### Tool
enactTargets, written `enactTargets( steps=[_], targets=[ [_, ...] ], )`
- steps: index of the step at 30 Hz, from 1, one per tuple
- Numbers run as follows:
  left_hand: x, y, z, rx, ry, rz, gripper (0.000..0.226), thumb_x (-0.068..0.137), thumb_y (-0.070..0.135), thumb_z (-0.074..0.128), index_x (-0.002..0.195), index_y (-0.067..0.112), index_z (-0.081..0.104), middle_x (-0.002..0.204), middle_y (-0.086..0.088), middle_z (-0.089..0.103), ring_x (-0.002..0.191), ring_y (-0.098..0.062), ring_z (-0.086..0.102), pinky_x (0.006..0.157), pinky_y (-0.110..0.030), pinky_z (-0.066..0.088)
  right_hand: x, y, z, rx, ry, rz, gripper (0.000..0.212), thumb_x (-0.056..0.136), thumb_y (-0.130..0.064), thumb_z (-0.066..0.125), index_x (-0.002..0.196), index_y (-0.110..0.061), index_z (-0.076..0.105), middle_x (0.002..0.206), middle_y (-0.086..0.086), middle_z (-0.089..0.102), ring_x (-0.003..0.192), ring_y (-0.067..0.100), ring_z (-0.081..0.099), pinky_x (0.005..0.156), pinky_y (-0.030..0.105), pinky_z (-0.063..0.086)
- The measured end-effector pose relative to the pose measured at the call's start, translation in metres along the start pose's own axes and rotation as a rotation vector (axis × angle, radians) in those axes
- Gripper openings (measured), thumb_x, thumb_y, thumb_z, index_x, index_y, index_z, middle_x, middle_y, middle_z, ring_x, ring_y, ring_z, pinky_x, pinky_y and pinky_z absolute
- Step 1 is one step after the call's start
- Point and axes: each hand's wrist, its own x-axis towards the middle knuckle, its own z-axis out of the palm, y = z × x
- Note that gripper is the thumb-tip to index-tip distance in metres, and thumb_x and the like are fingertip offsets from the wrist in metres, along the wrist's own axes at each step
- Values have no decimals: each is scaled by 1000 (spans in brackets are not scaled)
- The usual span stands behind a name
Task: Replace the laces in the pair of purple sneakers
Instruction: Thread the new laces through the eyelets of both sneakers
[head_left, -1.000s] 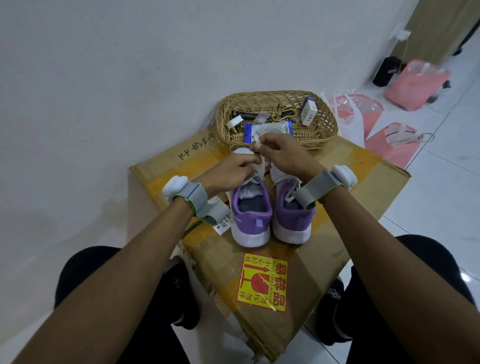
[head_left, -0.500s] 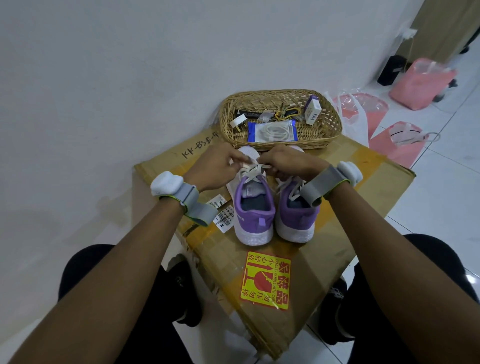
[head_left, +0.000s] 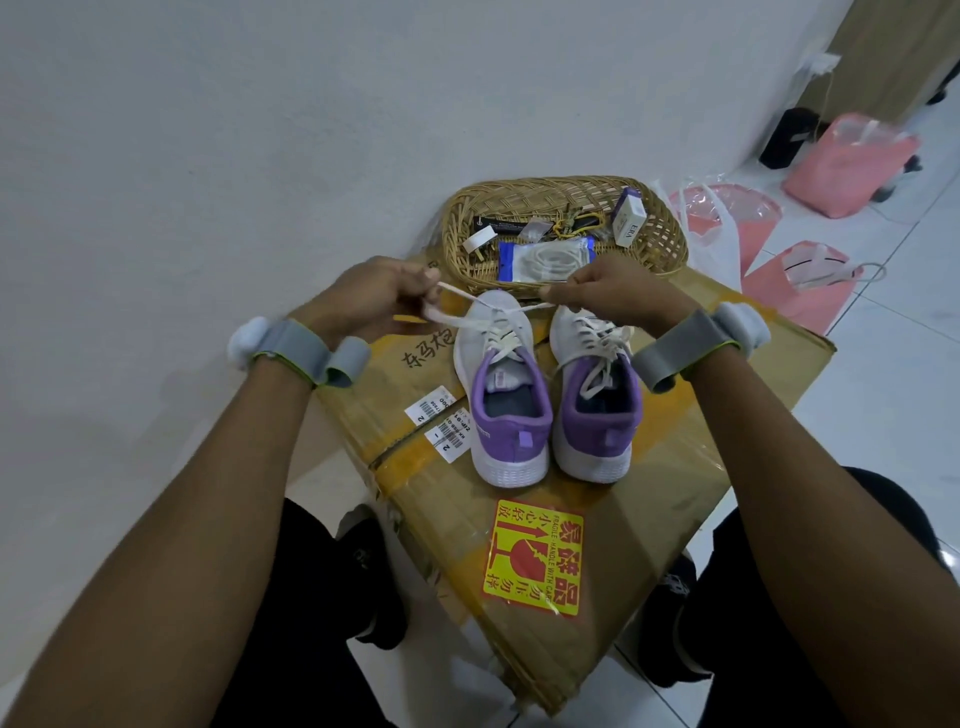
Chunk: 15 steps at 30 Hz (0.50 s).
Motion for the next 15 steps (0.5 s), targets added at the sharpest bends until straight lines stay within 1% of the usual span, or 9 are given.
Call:
enactTargets(
  steps=[1,2,4,6,7,9,10,12,15],
  targets=[
    [1,-2,-6,-7,11,-55,33,104,20,47,74,9,54,58,-2,46,50,-15,46,59,-29,44,1,4,-2,-92,14,-2,48,88,-38,69,56,-7,52,52,6,39,45,17,32,52,27,27],
    [2,-5,-11,60,30,-99,34,104,19,47,71,8,52,52,0,36,43,-15,34,54,-27,35,2,8,-4,-201,33,5,47,87,-33,70,53,-8,49,51,6,38,47,19,32,51,28,27],
    [4,-17,-20,397,79,-117,32,99,16,56,69,4,60,50,-1,33,46,-19,27,49,-26,28,1,10,-2,-407,68,44,43,82,-28,73,51,-10,48,53,8,40,50,21,35,49,27,27],
    [3,-25,-25,725,23,-120,26,95,22,66,75,9,76,58,-6,47,55,-23,36,51,-28,33,-1,8,2,-561,100,88,27,74,-28,77,61,-11,61,64,8,55,59,24,51,52,26,37],
    [2,-26,-22,839,-29,-113,19,94,24,68,81,17,79,65,-6,57,61,-25,45,56,-29,39,-3,5,6,-609,119,82,16,72,-26,77,72,-15,66,78,9,63,73,26,58,61,29,43],
    [2,-23,-8,954,-65,-37,13,93,22,68,100,26,78,92,1,70,85,-18,60,76,-28,45,-4,1,14,-662,138,-43,20,75,-21,71,94,-22,67,108,9,60,104,32,55,85,40,44],
    [2,-21,2,966,-35,35,19,93,21,67,109,27,75,104,4,68,95,-15,59,83,-28,43,-4,-1,18,-643,133,-142,22,79,-20,68,101,-23,67,114,8,57,111,32,51,92,42,41],
    [2,-15,18,836,-5,151,23,96,24,64,118,26,71,115,8,62,105,-11,55,88,-28,40,-5,-8,25,-460,73,-292,18,88,-23,64,105,-21,68,113,5,61,109,26,56,89,37,44],
    [1,-12,33,616,-148,135,23,95,35,66,115,23,70,108,7,73,93,-6,66,76,-23,49,-6,-13,33,-330,-96,-289,25,92,-35,64,109,-17,69,101,-3,63,94,13,58,72,19,41]
  ],
)
